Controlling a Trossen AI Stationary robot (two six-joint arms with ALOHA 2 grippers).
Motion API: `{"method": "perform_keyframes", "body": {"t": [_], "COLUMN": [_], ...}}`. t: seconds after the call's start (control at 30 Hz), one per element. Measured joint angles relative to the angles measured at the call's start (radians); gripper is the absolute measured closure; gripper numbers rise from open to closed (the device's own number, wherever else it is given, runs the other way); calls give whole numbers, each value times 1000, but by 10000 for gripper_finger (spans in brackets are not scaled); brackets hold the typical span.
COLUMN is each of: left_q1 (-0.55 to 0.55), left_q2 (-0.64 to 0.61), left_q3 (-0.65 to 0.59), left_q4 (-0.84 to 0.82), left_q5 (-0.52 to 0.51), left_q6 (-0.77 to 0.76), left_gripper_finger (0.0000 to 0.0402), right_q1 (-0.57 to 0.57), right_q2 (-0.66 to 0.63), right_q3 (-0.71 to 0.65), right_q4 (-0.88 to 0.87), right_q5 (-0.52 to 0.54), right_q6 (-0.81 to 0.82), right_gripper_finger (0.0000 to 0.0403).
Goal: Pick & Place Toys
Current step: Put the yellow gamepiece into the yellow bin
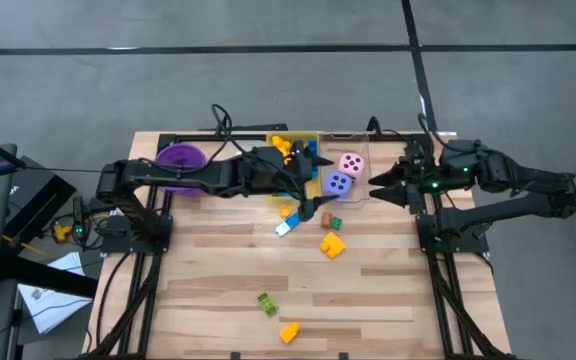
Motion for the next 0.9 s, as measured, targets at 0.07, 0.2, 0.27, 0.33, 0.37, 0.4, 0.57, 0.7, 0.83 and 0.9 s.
{"method": "perform_keyframes", "body": {"t": [0.07,0.2,0.27,0.33,0.37,0.4,0.57,0.7,0.83,0.9], "left_q1": [-6,-20,-21,-21,-21,-21,-21,-30,-45,-53], "left_q2": [19,51,67,83,94,105,150,200,257,287], "left_q3": [25,87,128,167,187,204,248,248,248,248], "left_q4": [-8,-12,-19,-55,-68,-72,-76,-116,-197,-231], "left_q5": [-8,-16,-50,-82,-92,-106,-120,-118,-77,-56], "left_q6": [2,65,73,71,71,72,72,70,67,67], "left_gripper_finger": [6,7,7,8,9,11,14,14,14,15], "right_q1": [12,25,30,30,30,30,30,30,30,30], "right_q2": [-9,-35,-47,-57,-63,-68,-111,-138,-151,-151], "right_q3": [0,0,0,0,0,0,0,0,0,0], "right_q4": [44,131,163,186,195,207,236,236,248,253], "right_q5": [0,-30,-49,-53,-56,-62,-88,-117,-174,-180], "right_q6": [-9,-41,-55,-70,-77,-84,-134,-135,-128,-128], "right_gripper_finger": [137,137,137,137,137,137,137,137,137,137]}}
